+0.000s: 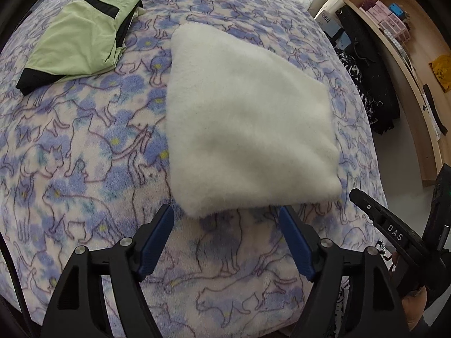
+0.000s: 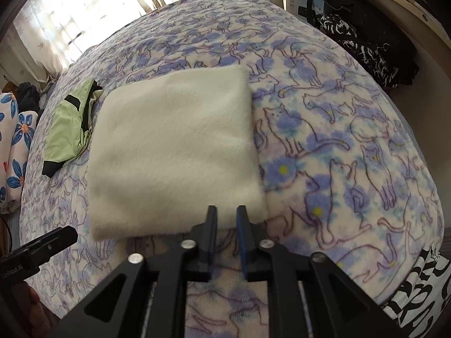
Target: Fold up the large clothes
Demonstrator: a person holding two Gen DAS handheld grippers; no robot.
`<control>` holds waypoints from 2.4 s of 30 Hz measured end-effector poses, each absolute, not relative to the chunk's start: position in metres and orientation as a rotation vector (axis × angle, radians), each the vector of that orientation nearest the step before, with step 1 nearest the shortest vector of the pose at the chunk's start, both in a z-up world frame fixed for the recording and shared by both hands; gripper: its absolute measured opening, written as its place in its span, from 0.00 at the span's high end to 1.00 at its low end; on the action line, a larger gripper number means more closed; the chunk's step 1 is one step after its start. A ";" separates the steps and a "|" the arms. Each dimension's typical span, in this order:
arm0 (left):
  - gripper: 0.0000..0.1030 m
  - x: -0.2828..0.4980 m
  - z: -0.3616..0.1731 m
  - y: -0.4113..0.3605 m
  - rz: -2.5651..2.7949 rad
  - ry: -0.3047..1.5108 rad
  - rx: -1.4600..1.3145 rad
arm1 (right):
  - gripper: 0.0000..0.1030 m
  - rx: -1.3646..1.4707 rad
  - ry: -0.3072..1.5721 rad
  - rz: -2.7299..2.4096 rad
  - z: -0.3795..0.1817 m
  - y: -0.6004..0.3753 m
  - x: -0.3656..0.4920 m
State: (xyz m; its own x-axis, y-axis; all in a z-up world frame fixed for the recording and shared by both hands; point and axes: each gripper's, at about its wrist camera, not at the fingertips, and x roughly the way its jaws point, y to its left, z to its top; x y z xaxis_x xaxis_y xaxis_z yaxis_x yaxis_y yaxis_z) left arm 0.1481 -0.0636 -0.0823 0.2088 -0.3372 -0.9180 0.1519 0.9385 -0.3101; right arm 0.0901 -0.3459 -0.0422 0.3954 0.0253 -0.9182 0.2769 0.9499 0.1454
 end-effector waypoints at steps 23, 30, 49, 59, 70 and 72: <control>0.09 0.226 -0.125 -0.063 -0.290 1.457 -0.254 | 0.25 0.446 1.172 -0.041 -0.056 -0.392 0.138; 0.09 0.247 -0.150 -0.064 -0.287 1.471 -0.303 | 0.25 0.503 1.241 -0.003 -0.091 -0.407 0.162; 0.00 0.291 -0.215 -0.070 -0.431 1.483 -0.441 | 0.23 0.610 1.288 0.280 -0.156 -0.418 0.215; 0.00 0.305 -0.239 -0.071 -0.556 1.489 -0.530 | 0.13 0.750 1.342 0.395 -0.183 -0.429 0.234; 0.00 0.317 -0.247 -0.079 -0.555 1.493 -0.556 | 0.13 0.672 1.364 0.439 -0.179 -0.410 0.261; 0.03 0.316 -0.239 -0.080 -0.512 1.448 -0.523 | 0.26 0.666 1.344 0.438 -0.172 -0.406 0.260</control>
State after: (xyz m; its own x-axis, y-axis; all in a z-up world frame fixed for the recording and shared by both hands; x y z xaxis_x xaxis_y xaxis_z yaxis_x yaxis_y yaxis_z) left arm 0.3160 -0.0804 -0.2391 0.0574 -0.6175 -0.7845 0.0126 0.7862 -0.6179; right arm 0.2601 -0.4064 -0.1724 0.1889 0.6436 -0.7416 0.0834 0.7420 0.6652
